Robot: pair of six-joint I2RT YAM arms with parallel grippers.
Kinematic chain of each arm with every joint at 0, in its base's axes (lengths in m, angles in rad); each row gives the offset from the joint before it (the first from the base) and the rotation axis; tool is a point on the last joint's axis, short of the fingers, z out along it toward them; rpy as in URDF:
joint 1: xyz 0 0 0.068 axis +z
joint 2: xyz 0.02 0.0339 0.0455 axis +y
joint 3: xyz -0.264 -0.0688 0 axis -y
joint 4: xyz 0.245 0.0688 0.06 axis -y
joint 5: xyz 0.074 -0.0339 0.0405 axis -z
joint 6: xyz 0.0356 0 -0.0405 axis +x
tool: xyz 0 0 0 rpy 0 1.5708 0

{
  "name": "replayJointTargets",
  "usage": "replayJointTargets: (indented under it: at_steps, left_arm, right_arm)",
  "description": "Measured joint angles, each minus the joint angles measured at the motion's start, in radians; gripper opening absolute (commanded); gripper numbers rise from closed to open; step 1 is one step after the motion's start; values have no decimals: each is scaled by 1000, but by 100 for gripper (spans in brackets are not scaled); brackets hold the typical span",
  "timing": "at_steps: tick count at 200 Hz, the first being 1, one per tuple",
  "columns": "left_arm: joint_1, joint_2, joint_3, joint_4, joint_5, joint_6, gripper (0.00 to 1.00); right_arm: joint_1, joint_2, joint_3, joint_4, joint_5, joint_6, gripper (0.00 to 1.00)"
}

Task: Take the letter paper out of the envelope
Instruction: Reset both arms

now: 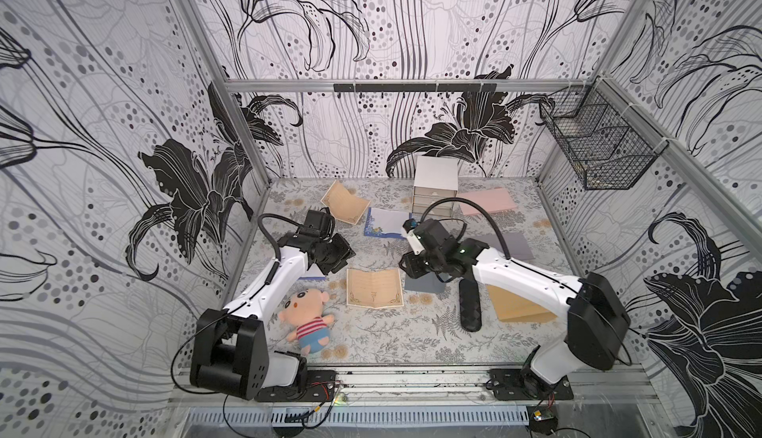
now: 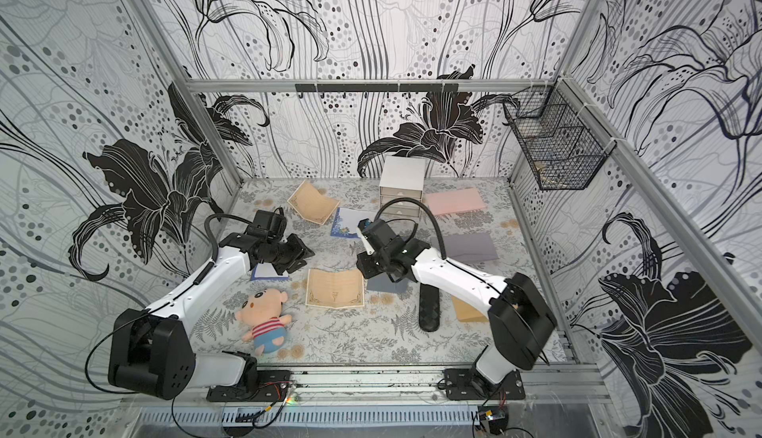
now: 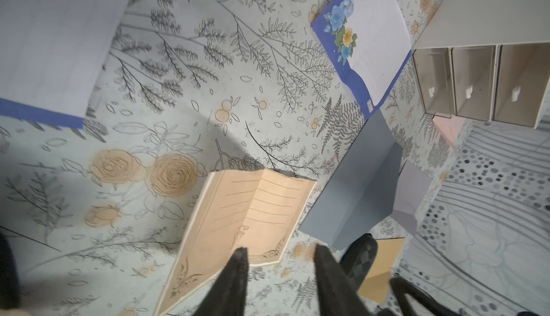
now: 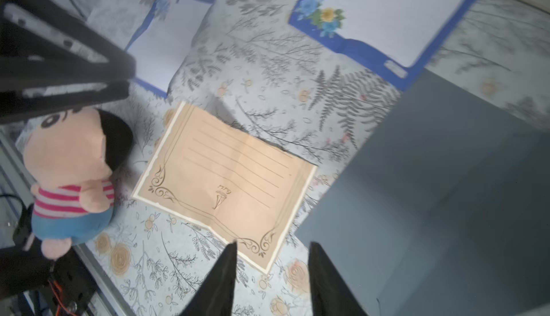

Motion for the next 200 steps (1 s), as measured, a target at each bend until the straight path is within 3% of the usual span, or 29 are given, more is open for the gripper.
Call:
replayJointTargets:
  at_steps: [9,13,17,20,43,79,93,115,142,159,200]
  left_arm:
    - [5,-23,3,-4,-19,10,74]
    - [8,-31,6,-7,-26,9,82]
    - [11,-41,11,-12,-37,16,91]
    - [13,-47,16,-13,-43,13,100]
    - [29,-92,48,-7,-107,24,99]
    - [31,-195,50,55,-226,58,99]
    - [27,-231,56,50,-317,68,99]
    - [21,-251,87,0,-565,59,99]
    - [21,-278,47,27,-813,136,99]
    - [21,-333,-96,179,-930,279,99]
    - [82,-353,-441,505,-1012,507,99]
  right_arm:
    - [-44,-65,-34,-3,31,51,74]
    - [-61,-89,-44,-5,41,56,95]
    - [-85,-118,-52,-10,61,84,100]
    - [-99,-135,-57,-13,69,91,100]
    - [-194,-275,-63,-60,209,160,100]
    - [-201,-368,29,-203,472,163,100]
    - [-201,-373,64,-231,593,150,100]
    - [-211,-410,32,-196,734,54,100]
    - [-300,-487,-108,-90,755,-61,100]
    - [-372,-493,-194,-20,753,-127,100]
    - [-507,-490,-446,156,684,-213,100]
